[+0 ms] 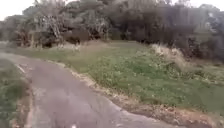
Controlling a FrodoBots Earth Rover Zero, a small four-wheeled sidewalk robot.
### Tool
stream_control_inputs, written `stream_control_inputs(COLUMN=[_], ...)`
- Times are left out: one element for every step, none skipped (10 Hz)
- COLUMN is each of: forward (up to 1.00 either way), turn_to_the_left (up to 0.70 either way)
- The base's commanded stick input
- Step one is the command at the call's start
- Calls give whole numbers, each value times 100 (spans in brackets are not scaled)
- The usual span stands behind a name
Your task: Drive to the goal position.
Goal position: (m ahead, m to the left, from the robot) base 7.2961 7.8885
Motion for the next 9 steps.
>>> stream_control_inputs(forward=[57,50,19,0,0,0,0,0,0], turn_to_the_left=[14,17,30,47,33,7,0,0,0])
